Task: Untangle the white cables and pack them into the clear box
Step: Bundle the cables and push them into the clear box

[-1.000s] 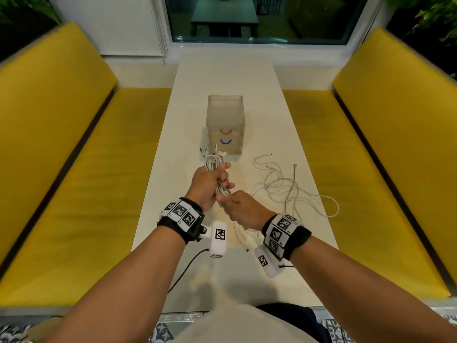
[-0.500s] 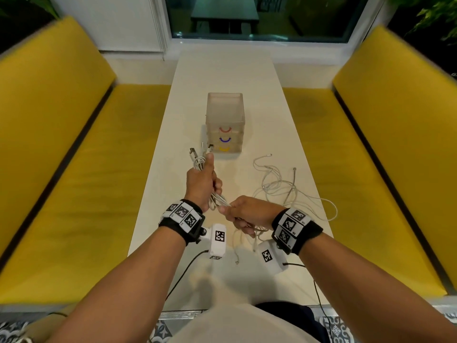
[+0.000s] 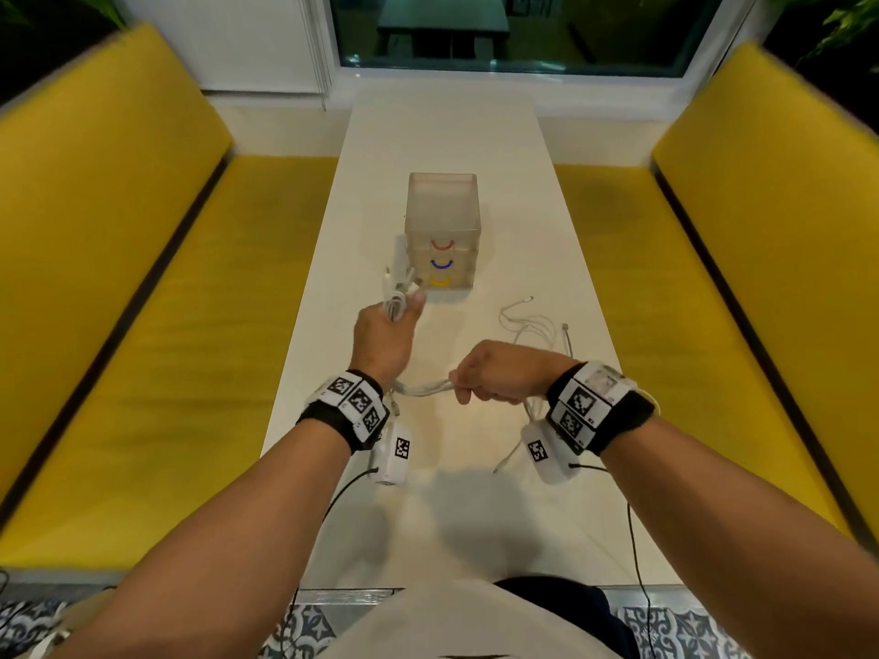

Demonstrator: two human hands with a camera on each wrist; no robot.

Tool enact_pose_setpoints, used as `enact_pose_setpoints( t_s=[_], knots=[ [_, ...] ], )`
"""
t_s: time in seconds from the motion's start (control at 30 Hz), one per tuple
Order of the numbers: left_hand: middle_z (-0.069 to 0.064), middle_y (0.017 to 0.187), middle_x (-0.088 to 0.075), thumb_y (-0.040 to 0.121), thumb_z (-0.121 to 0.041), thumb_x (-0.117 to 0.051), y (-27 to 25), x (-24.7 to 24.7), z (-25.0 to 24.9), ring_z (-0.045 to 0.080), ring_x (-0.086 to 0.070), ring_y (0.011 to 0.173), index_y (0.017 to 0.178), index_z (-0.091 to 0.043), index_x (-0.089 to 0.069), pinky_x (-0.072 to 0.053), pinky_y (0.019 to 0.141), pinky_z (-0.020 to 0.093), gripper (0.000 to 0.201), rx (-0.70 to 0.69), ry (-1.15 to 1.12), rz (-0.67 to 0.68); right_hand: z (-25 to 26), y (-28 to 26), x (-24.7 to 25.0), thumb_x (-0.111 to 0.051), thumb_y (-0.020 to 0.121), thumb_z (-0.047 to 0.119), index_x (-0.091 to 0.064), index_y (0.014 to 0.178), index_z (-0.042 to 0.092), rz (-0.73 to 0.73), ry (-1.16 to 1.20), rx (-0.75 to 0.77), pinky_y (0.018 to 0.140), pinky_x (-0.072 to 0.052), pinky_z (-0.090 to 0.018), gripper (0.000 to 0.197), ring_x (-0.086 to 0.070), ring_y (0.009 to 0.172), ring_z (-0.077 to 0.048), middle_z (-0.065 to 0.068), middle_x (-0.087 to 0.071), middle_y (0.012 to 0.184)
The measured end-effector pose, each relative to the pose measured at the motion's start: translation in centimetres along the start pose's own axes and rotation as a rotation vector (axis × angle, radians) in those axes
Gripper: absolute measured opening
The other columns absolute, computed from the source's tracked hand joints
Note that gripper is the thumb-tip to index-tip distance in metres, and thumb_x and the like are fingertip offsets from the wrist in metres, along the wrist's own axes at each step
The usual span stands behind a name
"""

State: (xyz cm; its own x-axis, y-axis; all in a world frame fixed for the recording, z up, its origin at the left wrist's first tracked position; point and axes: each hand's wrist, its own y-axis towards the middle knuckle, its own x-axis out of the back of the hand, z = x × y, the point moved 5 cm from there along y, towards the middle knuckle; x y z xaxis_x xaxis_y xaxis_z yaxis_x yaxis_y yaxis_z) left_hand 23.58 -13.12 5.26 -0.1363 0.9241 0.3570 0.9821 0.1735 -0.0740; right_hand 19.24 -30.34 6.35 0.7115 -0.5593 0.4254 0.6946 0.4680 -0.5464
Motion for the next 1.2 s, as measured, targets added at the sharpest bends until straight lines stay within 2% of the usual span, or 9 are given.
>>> enact_pose_setpoints(
  t_s=[0.1, 0.2, 0.27, 0.47, 0.63, 0.73, 0.97, 1.07, 1.2],
  knots=[
    [-0.003, 0.048, -0.046, 0.093, -0.067, -0.049, -1.0, -1.6, -0.3, 0.02, -0.043, 0.051, 0.055, -0.015, -0.045, -0.034, 0.053, 0.031, 0.065, -0.029, 0.101, 0.121, 2.9, 0.1, 0.9, -0.051, 0.101, 0.03, -0.068, 0.079, 0.009, 0.031, -0.11, 0.017, 0.045, -0.023, -0.023, 0.035, -0.028, 0.044, -0.012, 0.003, -0.042, 0.055],
    [0.003, 0.056, -0.067, 0.09, -0.082, -0.018, -1.8, -3.1, -0.2, 0.025, -0.065, 0.064, 0.057, -0.008, -0.063, -0.049, 0.067, 0.036, 0.092, -0.012, 0.058, 0.307, 4.4, 0.5, 2.0, -0.051, 0.102, 0.028, -0.066, 0.08, 0.009, 0.017, -0.151, 0.022, 0.044, -0.024, -0.022, 0.033, -0.03, 0.044, -0.012, 0.003, -0.042, 0.057],
    [-0.001, 0.059, -0.066, 0.086, -0.085, -0.008, -2.2, -3.7, -0.5, 0.022, -0.061, 0.062, 0.065, -0.006, -0.067, -0.046, 0.067, 0.036, 0.101, -0.037, 0.007, 0.383, 4.5, 0.6, 2.9, -0.05, 0.102, 0.025, -0.065, 0.081, 0.008, -0.003, -0.116, 0.018, 0.044, -0.024, -0.022, 0.031, -0.029, 0.046, -0.011, 0.003, -0.041, 0.057],
    [-0.012, 0.057, -0.054, 0.09, -0.069, -0.045, -3.1, -3.6, -1.7, 0.014, -0.036, 0.051, 0.071, -0.013, -0.061, -0.029, 0.05, 0.027, 0.061, -0.085, -0.146, 0.517, 3.9, 0.8, 4.0, -0.053, 0.091, 0.012, -0.07, 0.078, 0.003, -0.114, -0.05, -0.002, 0.044, -0.027, -0.022, 0.024, -0.034, 0.045, -0.014, -0.001, -0.051, 0.053],
    [0.002, 0.056, -0.029, 0.099, -0.024, -0.065, -3.0, -3.5, -0.9, 0.013, -0.022, 0.041, 0.093, -0.009, -0.066, -0.02, 0.041, 0.023, 0.017, -0.02, -0.13, 0.691, 2.6, 0.8, 5.1, -0.075, 0.087, 0.036, -0.069, 0.071, -0.001, -0.242, 0.048, 0.014, 0.039, -0.03, -0.021, 0.041, -0.037, 0.041, -0.015, -0.007, -0.052, 0.053],
    [-0.002, 0.053, -0.027, 0.101, -0.022, -0.06, -3.2, -4.1, -0.4, 0.012, -0.022, 0.042, 0.088, -0.014, -0.062, -0.019, 0.044, 0.024, 0.016, 0.054, -0.119, 0.737, 2.1, 1.1, 5.4, -0.077, 0.082, 0.052, -0.066, 0.073, -0.007, -0.303, -0.035, -0.024, 0.04, -0.033, -0.021, 0.06, -0.038, 0.043, -0.018, -0.011, -0.049, 0.057],
    [0.004, 0.083, -0.073, 0.105, -0.021, -0.05, -1.1, -2.7, 0.7, 0.011, -0.064, 0.062, 0.108, -0.008, -0.065, -0.047, 0.052, 0.024, 0.02, 0.033, -0.011, 0.605, 0.3, 1.3, 5.8, -0.059, 0.09, 0.063, -0.052, 0.065, 0.011, -0.367, 0.066, -0.088, 0.046, -0.034, -0.024, 0.058, -0.035, 0.04, -0.017, 0.0, -0.044, 0.051],
    [0.004, 0.066, -0.067, 0.105, -0.018, -0.051, -0.7, -2.2, 1.5, 0.018, -0.07, 0.063, 0.099, -0.009, -0.061, -0.052, 0.057, 0.026, 0.015, 0.103, -0.194, 0.467, -1.0, 1.7, 4.7, -0.051, 0.094, 0.064, -0.048, 0.064, 0.014, -0.375, 0.161, -0.078, 0.046, -0.038, -0.025, 0.058, -0.036, 0.038, -0.015, 0.002, -0.042, 0.051],
    [-0.004, 0.051, -0.043, 0.104, -0.022, -0.054, -1.2, -3.1, 2.1, 0.017, -0.042, 0.047, 0.083, -0.013, -0.052, -0.047, 0.053, 0.033, 0.022, 0.224, -0.401, 0.3, -3.0, 3.1, 1.7, -0.049, 0.096, 0.062, -0.043, 0.063, 0.018, -0.464, 0.391, -0.085, 0.045, -0.034, -0.023, 0.055, -0.032, 0.039, -0.015, 0.004, -0.037, 0.049]
  ],
)
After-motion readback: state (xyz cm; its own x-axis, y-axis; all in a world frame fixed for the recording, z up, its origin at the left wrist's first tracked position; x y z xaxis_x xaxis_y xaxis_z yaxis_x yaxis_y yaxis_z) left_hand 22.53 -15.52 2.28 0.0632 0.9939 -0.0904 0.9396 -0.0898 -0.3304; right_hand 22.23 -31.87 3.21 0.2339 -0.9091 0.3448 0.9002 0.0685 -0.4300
